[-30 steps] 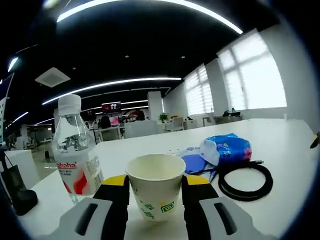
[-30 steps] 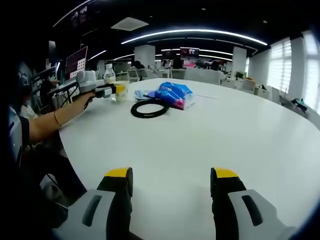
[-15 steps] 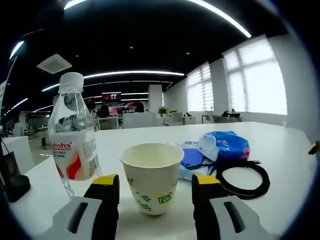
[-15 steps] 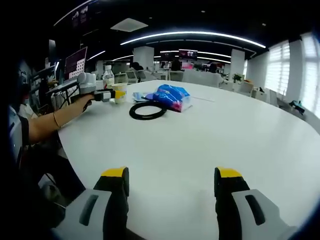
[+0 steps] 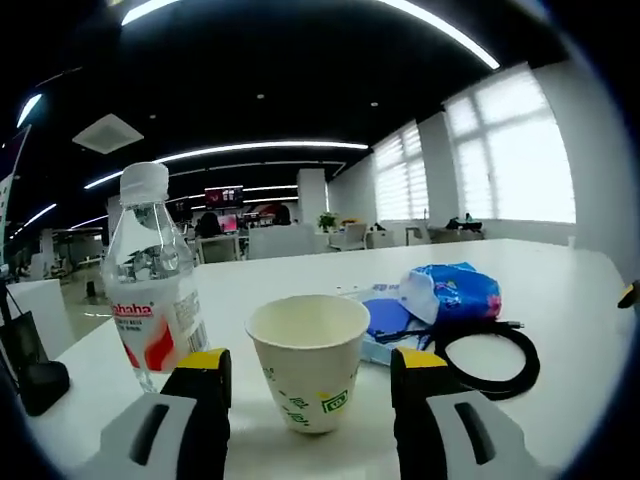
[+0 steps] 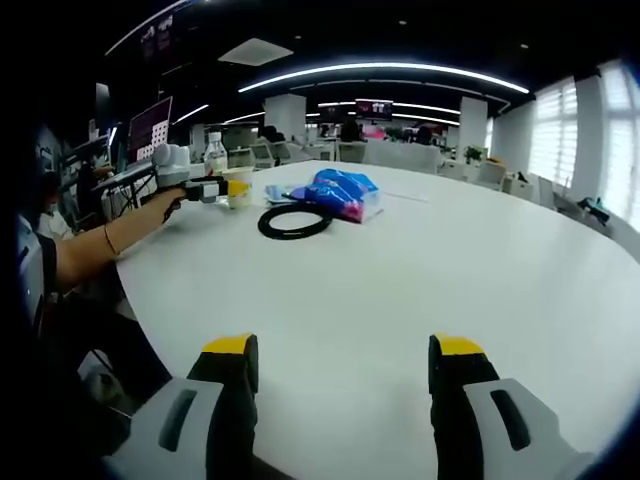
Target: Arrange the tabletop items into an orderly group along one side of the table until the central work area is clear of visible clutter.
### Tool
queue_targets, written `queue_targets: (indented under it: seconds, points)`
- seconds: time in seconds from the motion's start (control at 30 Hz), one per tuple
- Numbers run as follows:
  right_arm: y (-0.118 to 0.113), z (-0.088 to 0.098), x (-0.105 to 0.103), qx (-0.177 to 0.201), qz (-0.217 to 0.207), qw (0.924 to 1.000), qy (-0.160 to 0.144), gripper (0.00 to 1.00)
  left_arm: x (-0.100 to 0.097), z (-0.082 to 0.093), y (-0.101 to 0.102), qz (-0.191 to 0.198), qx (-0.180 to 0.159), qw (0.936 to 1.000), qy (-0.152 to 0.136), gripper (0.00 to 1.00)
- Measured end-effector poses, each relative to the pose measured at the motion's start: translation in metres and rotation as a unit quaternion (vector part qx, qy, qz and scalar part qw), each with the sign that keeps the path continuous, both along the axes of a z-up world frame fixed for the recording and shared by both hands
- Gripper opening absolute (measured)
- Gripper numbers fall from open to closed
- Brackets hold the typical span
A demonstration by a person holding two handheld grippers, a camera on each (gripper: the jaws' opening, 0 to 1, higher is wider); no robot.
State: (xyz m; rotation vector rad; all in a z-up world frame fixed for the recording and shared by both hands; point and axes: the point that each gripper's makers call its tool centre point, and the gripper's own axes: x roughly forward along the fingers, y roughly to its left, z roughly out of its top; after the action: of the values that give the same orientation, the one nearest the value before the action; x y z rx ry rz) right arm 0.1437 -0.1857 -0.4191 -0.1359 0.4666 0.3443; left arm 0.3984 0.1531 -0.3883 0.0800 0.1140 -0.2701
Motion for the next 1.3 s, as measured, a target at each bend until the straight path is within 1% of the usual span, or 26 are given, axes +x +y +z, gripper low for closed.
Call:
queue_targets:
  seconds: [0.3, 0.37, 0.47, 0.6, 0.67, 0.7, 0.9, 1.07, 1.13, 1.23, 1.3]
  points:
    - [-0.001, 0.001, 0.000, 0.001, 0.000, 1.0000, -0.006, 0.68, -0.005, 0.003, -0.002, -0.003, 0.015, 0.9999, 0.000, 0.77]
    - [-0.001, 0.001, 0.000, 0.001, -0.001, 1.0000, -0.007, 0.68, -0.007, 0.005, -0.002, -0.001, 0.021, 0.9998, 0.000, 0.76]
    - [-0.002, 0.001, 0.000, 0.005, -0.003, 0.9999, -0.008, 0.68, -0.013, 0.012, -0.003, 0.003, 0.028, 0.9995, -0.012, 0.76]
    - [-0.003, 0.002, 0.000, 0.007, -0.003, 0.9999, -0.010, 0.68, -0.018, 0.020, -0.003, 0.001, 0.018, 0.9997, -0.014, 0.76]
    - [-0.003, 0.003, -0.001, 0.006, -0.004, 0.9999, -0.010, 0.68, -0.020, 0.023, -0.003, 0.002, 0.019, 0.9997, -0.018, 0.76]
    - [-0.006, 0.004, -0.001, 0.008, -0.007, 0.9999, -0.013, 0.68, -0.025, 0.027, -0.001, 0.003, 0.025, 0.9995, -0.021, 0.76]
    - [-0.008, 0.006, -0.002, 0.011, -0.010, 0.9998, -0.016, 0.68, -0.028, 0.032, 0.000, 0.001, 0.023, 0.9995, -0.023, 0.76]
    - [-0.015, 0.010, -0.002, 0.012, -0.019, 0.9996, -0.019, 0.68, -0.036, 0.042, 0.011, 0.011, 0.023, 0.9994, -0.024, 0.76]
    - [-0.017, 0.011, -0.001, 0.012, -0.021, 0.9995, -0.021, 0.68, -0.041, 0.047, 0.011, 0.011, 0.024, 0.9991, -0.032, 0.76]
    - [-0.018, 0.014, 0.001, 0.012, -0.022, 0.9994, -0.025, 0.67, -0.045, 0.051, 0.009, 0.009, 0.025, 0.9991, -0.034, 0.73]
    - [-0.018, 0.017, 0.003, 0.011, -0.021, 0.9993, -0.028, 0.67, -0.051, 0.059, 0.006, 0.008, 0.033, 0.9981, -0.051, 0.72]
